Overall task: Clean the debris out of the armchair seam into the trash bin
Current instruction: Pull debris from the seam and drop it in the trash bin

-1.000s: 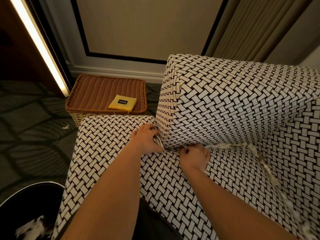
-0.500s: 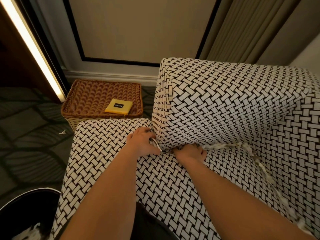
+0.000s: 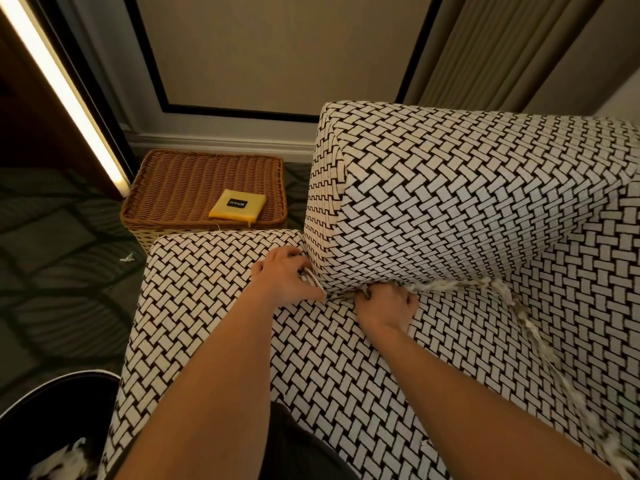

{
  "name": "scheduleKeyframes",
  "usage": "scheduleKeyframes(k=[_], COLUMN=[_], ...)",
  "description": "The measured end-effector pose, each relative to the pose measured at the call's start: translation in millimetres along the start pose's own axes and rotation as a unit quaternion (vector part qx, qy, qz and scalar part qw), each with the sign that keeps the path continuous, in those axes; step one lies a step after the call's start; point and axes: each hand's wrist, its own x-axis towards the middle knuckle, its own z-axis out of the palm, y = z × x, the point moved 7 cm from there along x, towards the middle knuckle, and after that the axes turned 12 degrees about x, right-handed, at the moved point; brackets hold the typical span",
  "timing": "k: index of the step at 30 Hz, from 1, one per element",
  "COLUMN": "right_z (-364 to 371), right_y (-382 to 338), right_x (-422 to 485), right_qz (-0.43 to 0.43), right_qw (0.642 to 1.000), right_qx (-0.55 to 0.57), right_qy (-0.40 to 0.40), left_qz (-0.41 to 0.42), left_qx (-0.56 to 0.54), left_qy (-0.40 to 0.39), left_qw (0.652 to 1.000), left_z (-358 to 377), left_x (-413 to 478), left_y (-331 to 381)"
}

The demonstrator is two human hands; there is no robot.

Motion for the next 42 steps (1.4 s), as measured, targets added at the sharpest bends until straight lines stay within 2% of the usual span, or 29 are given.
scheduleKeyframes(k=[4, 9, 13, 17, 24, 27, 35, 39, 42], right_z=[-0.9, -0.8, -0.7, -3.7, -2.6, -4.8, -26.8, -30.0, -30.2], right_y=[-1.1, 1.1, 0.4, 0.6, 1.4, 3.6, 15.3, 19.9, 24.9], right_x=[-2.4, 4.5, 4.5, 0.3, -2.6, -4.5, -20.6, -30.9, -38.5], right_qz=[-0.022, 0.018, 0.019, -0.019, -0.061, -0.081, -0.104, -0.124, -0.143], right_qw=[0.998, 0.991, 0.994, 0.997, 0.994, 0.984, 0.924, 0.926, 0.937], right_qx=[0.014, 0.071, 0.078, 0.077, 0.093, 0.155, 0.352, 0.337, 0.298], right_qy=[-0.061, -0.111, -0.070, -0.007, 0.023, 0.044, 0.107, 0.117, 0.114], left_qz=[-0.008, -0.014, -0.013, -0.013, -0.021, -0.020, -0.026, -0.032, -0.052], left_qx=[0.002, 0.007, -0.009, -0.027, -0.017, -0.016, -0.030, -0.076, -0.017], left_qy=[0.000, -0.004, -0.012, -0.009, 0.012, 0.011, -0.006, -0.002, -0.010], left_qw=[1.000, 1.000, 1.000, 0.999, 1.000, 1.000, 0.999, 0.997, 0.998], left_z=[-0.7, 0.3, 0.2, 1.1, 0.3, -0.5, -0.3, -2.3, -2.3], left_x=[0.2, -1.5, -4.3, -3.3, 0.1, -1.0, -13.0, -26.2, -34.3], left_y=[-0.2, 3.2, 3.0, 0.5, -1.3, -1.1, 4.1, 10.3, 12.8])
